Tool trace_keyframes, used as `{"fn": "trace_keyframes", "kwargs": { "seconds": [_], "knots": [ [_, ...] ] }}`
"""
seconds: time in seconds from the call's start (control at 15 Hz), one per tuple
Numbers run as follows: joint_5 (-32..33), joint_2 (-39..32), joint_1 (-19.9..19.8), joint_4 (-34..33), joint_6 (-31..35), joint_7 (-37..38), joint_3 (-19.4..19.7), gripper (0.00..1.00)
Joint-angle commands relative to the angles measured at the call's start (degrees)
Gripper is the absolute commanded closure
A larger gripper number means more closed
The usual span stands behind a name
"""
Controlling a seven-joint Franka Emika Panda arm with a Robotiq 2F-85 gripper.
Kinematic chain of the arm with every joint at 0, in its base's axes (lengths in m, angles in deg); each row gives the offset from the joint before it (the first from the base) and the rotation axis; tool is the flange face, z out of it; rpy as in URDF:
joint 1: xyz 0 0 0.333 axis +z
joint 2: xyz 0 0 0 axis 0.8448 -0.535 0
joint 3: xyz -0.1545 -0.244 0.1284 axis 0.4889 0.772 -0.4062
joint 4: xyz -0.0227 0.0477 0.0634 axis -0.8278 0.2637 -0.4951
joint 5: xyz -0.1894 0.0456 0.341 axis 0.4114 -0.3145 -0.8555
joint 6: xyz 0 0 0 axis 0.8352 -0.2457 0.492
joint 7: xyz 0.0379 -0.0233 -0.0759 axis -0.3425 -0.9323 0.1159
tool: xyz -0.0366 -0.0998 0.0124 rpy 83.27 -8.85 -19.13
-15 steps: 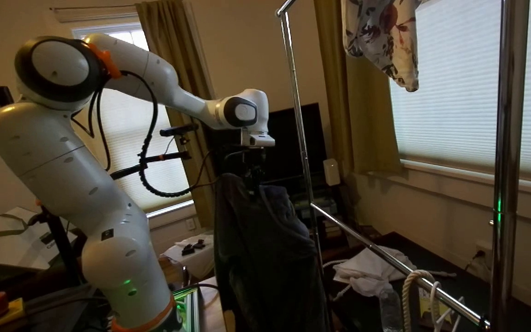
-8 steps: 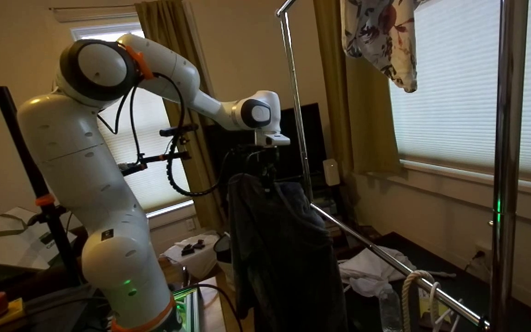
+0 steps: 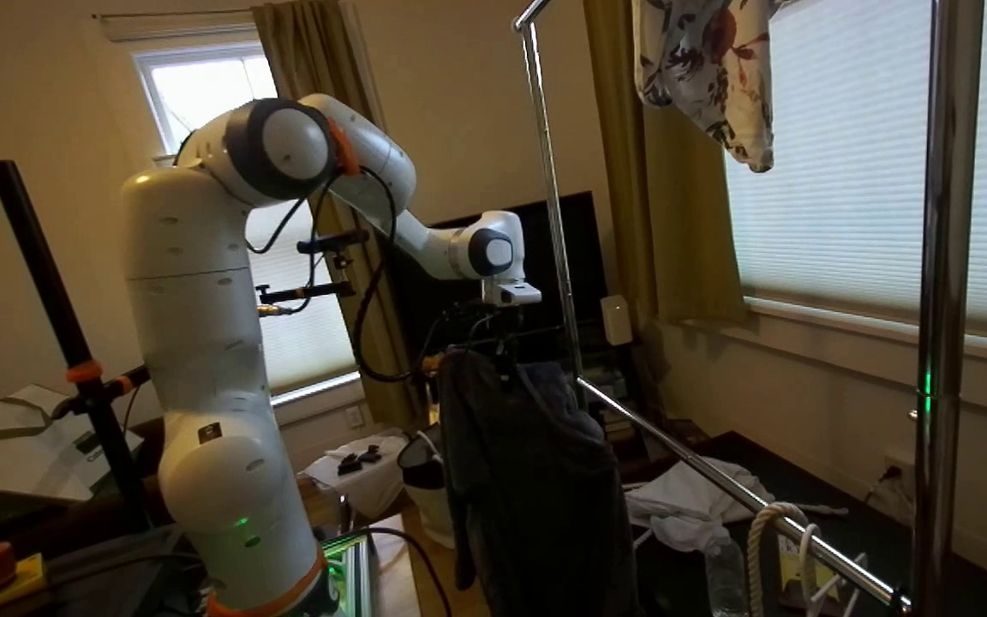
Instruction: Move the robe from the top to the bottom of the clothing rack
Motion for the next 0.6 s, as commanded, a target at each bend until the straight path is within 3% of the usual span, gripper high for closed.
{"fn": "trace_keyframes", "kwargs": {
  "seconds": [0.0, 0.13, 0.33, 0.53],
  "knots": [
    [5.6, -10.0, 6.4, -8.3, 0.0, 9.1, 1.3, 0.98],
    [7.3, -13.6, 8.6, -10.9, 0.0, 11.7, 3.3, 0.98],
    [6.3, -12.8, 8.5, -10.3, 0.0, 16.2, 7.0, 0.98],
    [7.0, -14.8, 8.2, -12.7, -1.0, 16.1, 9.3, 0.98]
  ]
}}
